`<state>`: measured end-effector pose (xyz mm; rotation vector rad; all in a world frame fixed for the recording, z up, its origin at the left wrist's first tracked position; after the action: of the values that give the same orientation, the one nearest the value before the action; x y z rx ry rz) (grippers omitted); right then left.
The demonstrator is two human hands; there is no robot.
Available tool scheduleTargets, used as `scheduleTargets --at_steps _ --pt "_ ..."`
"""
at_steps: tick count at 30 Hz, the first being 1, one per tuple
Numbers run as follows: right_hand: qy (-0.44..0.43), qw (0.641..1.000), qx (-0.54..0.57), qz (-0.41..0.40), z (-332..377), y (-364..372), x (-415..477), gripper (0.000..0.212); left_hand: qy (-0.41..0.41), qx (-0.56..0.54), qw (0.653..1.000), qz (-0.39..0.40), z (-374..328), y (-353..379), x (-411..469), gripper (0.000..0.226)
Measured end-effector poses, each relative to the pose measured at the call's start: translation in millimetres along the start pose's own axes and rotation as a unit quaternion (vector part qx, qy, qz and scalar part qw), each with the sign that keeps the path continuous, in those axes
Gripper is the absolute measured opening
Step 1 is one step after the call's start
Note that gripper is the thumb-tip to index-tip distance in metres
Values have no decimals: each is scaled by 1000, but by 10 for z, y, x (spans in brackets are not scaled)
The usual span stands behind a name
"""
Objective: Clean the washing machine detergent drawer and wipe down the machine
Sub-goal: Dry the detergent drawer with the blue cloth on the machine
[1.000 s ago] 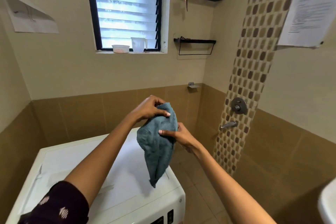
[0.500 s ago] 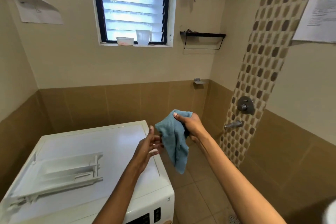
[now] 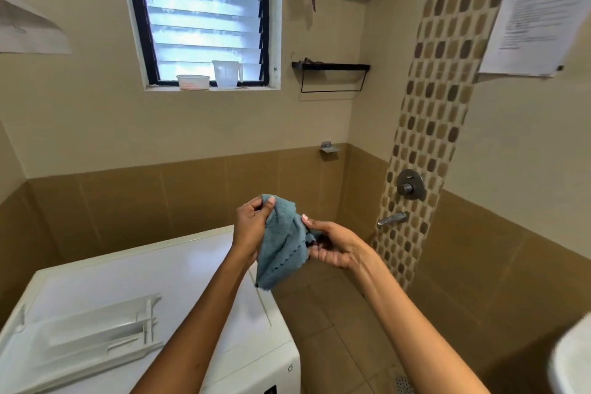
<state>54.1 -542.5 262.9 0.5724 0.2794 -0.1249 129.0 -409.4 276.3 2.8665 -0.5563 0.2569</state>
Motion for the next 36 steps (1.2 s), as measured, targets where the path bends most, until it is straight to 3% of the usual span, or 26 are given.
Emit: scheduleTargets --at_steps 3,5,8,11,13,16,18,26,31,34,36 --pt "5 998 52 -44 -14 -41 74 13 -12 -11 1000 6 -20 -7 45 17" --pt "-4 995 67 -79 -34 -78 98 26 -19 -2 1000 4 -13 -28 81 17" --pt "-29 988 82 -129 -42 -141 102 12 -13 45 999 -25 -10 -75 162 14" --pt "-53 981 100 -156 -27 -213 79 13 -6 80 996 -36 -53 -107 230 13" --pt "-91 981 96 -144 37 -237 61 11 -13 85 996 -13 -96 -102 241 11" --pt "-127 983 40 -130 181 -208 -13 14 -42 89 994 49 -134 -116 250 36" --pt "-141 978 -14 -153 271 -221 -62 15 -57 96 991 76 -152 -140 263 40" --pt "-155 954 -30 -254 336 -283 -109 17 -129 105 984 60 -174 -175 330 11" --pt "-203 908 -97 -355 354 -232 -177 33 -104 109 988 16 -217 -114 277 31" --pt "-263 849 -179 -421 435 -187 -238 57 -83 75 994 2 -233 -78 251 31" --pt "-289 836 -205 -418 469 -165 -251 58 -82 49 995 -9 -243 -59 243 28"
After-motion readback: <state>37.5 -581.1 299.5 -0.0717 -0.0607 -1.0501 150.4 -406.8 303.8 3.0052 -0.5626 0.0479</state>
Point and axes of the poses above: each hand's wrist, its own x-axis towards the middle knuckle, its own y-axis out of the palm, z = x × y, the point moved 2 cm from there along x, towards the middle knuckle, and after that the axes turned 1 degree about y, right-handed, at the moved point
